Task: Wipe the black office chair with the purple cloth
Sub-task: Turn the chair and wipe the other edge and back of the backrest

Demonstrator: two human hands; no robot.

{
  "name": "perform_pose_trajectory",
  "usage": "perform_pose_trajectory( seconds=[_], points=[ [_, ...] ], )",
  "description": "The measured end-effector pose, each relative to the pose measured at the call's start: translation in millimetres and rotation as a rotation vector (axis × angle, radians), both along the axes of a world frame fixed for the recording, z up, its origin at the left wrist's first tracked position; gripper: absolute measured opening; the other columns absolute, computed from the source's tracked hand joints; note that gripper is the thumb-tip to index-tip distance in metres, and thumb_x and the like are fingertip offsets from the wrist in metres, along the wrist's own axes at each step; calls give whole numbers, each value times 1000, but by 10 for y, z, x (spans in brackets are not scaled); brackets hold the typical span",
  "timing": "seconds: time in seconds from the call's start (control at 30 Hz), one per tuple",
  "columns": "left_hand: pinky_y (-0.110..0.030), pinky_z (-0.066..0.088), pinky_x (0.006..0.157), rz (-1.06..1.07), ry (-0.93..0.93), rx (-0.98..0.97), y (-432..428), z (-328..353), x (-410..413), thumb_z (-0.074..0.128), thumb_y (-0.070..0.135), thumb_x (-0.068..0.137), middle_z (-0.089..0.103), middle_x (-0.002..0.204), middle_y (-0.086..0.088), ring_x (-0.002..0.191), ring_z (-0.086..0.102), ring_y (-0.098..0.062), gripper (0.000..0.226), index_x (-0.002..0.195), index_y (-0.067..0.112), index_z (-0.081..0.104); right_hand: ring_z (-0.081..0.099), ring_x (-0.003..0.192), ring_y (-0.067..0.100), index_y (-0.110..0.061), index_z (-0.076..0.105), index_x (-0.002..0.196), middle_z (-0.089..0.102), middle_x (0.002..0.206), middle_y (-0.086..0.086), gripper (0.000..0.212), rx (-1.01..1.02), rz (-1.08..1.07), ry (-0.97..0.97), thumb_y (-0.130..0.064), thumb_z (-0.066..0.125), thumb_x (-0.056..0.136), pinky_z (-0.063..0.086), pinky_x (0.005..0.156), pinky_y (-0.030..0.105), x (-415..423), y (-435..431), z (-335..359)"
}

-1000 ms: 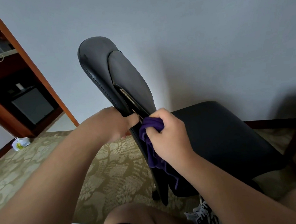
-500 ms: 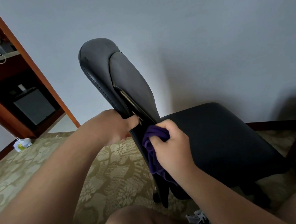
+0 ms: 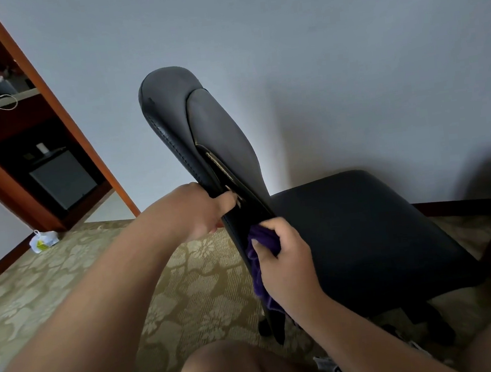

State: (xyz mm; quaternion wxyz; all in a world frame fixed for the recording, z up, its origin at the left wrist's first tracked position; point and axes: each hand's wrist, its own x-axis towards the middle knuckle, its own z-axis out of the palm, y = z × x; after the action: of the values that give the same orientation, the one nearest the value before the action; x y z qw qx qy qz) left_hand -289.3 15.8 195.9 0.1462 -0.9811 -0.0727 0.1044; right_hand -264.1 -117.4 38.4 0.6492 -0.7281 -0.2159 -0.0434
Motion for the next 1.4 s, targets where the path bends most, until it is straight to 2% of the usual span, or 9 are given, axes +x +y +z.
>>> perform_pose_trajectory(
  seconds=[0.17,0.27,0.4,0.5,0.8,0.9,1.07,1.23,1.4],
  points=[
    [-37,50,89,-46,56,97,-10,15,10,39,17,101,60,105,-7,92,56,-23,31,130,24,34,59,95,2,-24,62,106,63,103,-8,23,134,-25,-150,-10,68,89,45,79,8,85,148,463],
    [-36,50,90,-44,31,62,17,-6,7,35,21,104,58,106,-5,95,56,-23,39,140,32,29,59,94,1,-22,60,106,61,101,-9,23,81,-32,-156,-7,68,89,46,78,9,101,113,346],
    [-33,49,92,-8,-30,-12,51,-35,7,31,22,106,54,108,-3,100,55,-22,43,145,39,26,64,86,5,-31,57,94,63,94,-11,25,50,-30,93,-8,66,92,54,72,19,32,-7,-78],
    [-31,48,92,-6,-32,-14,47,-32,8,32,22,106,56,110,-3,101,56,-20,45,147,38,24,64,77,4,-32,58,91,65,88,-6,23,136,-19,284,-10,64,95,50,61,14,21,-18,-153],
    [-34,48,93,-51,37,81,33,-13,27,36,16,103,57,113,-6,102,55,-23,56,151,33,15,61,71,4,-27,58,87,62,83,-8,14,80,-44,149,-17,66,91,43,56,12,258,27,290],
    [-34,49,91,-36,20,49,61,-33,25,34,15,103,56,109,-4,98,56,-22,53,149,37,19,60,62,0,-25,58,82,63,77,-5,14,97,-68,220,-16,66,89,43,48,12,281,-51,194],
    [-34,50,91,-13,2,12,84,-45,21,34,20,104,53,104,-1,97,56,-22,47,145,39,24,68,69,20,-23,63,85,69,85,5,7,149,-68,458,-18,66,88,52,52,24,293,-126,105],
    [-32,48,89,-31,8,17,34,-38,17,37,24,104,49,96,2,94,53,-22,41,142,37,28,61,66,0,-28,60,79,64,76,-8,12,147,-80,158,-20,67,84,42,51,8,265,-37,424],
    [-35,51,87,-58,27,34,-22,-29,8,38,19,101,56,99,-3,91,55,-23,42,140,29,29,54,58,5,-32,49,72,56,65,-12,22,143,-61,-6,-19,64,81,39,50,12,276,68,600]
  ],
)
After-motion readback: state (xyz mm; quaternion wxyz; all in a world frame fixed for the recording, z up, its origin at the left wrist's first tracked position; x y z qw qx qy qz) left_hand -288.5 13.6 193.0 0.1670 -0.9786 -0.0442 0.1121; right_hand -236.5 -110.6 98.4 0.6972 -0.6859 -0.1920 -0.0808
